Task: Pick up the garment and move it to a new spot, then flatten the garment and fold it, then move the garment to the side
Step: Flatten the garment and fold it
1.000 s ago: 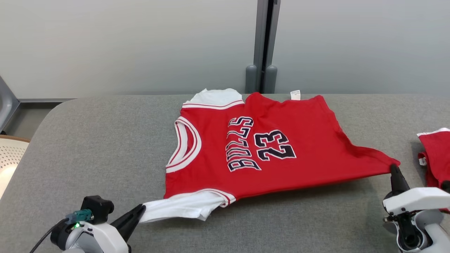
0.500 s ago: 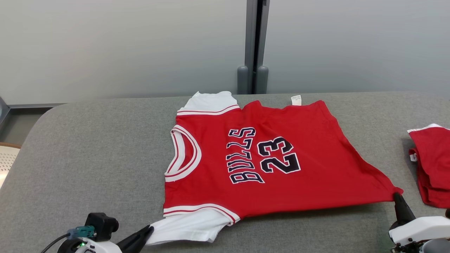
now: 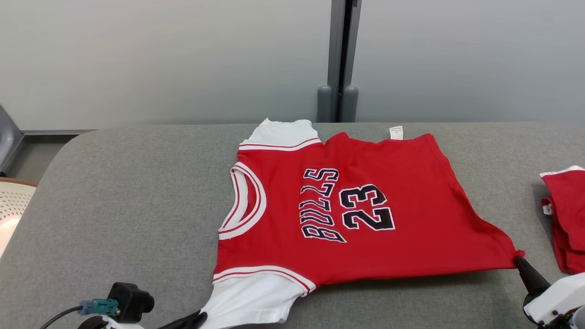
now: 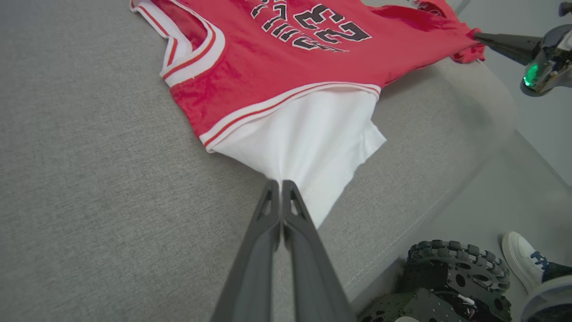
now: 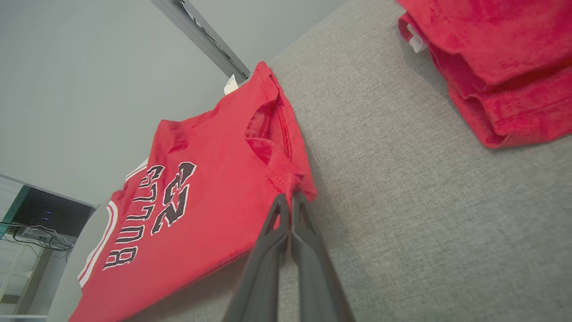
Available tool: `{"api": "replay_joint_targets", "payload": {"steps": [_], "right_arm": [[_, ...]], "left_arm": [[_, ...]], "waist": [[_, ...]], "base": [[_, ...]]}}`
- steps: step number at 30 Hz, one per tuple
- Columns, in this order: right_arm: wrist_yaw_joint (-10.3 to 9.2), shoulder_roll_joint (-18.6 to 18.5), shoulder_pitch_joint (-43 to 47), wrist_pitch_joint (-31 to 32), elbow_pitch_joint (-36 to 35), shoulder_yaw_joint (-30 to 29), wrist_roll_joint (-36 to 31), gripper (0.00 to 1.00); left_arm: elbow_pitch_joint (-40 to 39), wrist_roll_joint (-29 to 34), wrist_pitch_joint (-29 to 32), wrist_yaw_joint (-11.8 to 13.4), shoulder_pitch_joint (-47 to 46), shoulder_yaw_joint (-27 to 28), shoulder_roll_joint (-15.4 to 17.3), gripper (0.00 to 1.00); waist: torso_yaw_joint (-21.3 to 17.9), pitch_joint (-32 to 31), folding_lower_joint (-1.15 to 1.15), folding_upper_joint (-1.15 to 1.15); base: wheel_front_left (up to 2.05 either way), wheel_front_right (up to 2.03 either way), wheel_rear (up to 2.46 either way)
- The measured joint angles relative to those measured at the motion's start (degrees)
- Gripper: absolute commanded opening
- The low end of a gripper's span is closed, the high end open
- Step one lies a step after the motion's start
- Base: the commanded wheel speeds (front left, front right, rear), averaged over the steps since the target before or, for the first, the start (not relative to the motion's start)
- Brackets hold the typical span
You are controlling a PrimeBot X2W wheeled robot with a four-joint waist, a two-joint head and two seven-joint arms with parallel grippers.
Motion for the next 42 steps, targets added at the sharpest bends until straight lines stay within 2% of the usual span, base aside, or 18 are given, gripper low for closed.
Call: {"api": "replay_joint_targets", "payload": {"steps": [7, 15, 23, 27, 33, 42], "right_arm": [[0.00, 3.74, 5.55, 12.06, -10.68, -8.31, -5.65, 0.00], [0.00, 12.27, 10.15, 24.60, -23.54, -20.00, -14.73, 0.00], [0.00, 15.07, 6.46, 30.84, -30.27, -23.48, -19.94, 0.00], [0.00, 15.15, 2.16, 32.34, -30.37, -24.16, -21.24, 0.00], [0.00, 15.19, -3.15, 33.92, -27.42, -23.61, -24.19, 0.00], [0.00, 15.18, -12.50, 34.84, -19.93, -21.89, -28.99, 0.00]], "left_arm": [[-4.22, -1.13, 3.23, 0.00, -0.04, -1.93, 3.28, 0.00], [-8.93, -3.21, 6.10, 0.00, -0.62, -2.76, 6.67, 0.00], [-9.24, -2.11, 7.15, 0.16, -4.67, -1.32, 7.17, 0.00], [-8.35, -1.21, 8.39, 0.24, -8.75, -0.05, 6.56, 0.00], [-5.37, -0.62, 9.56, 0.22, -13.77, 0.65, 4.00, 0.00], [0.36, 0.98, 11.44, 0.04, -22.83, -0.24, 0.56, 0.00]], "waist": [[0.62, 0.22, 0.00, 0.00], [0.78, 0.57, 0.00, 0.00], [0.61, 1.93, 0.00, 0.00], [0.49, 3.56, 0.00, 0.00], [0.18, 5.47, 0.00, 0.00], [-0.75, 9.13, 0.00, 0.00]], "base": [[0.00, 0.00, 0.00], [0.00, 0.00, 0.00], [0.00, 0.00, 0.00], [0.00, 0.00, 0.00], [0.00, 0.00, 0.00], [0.00, 0.00, 0.00]]}}
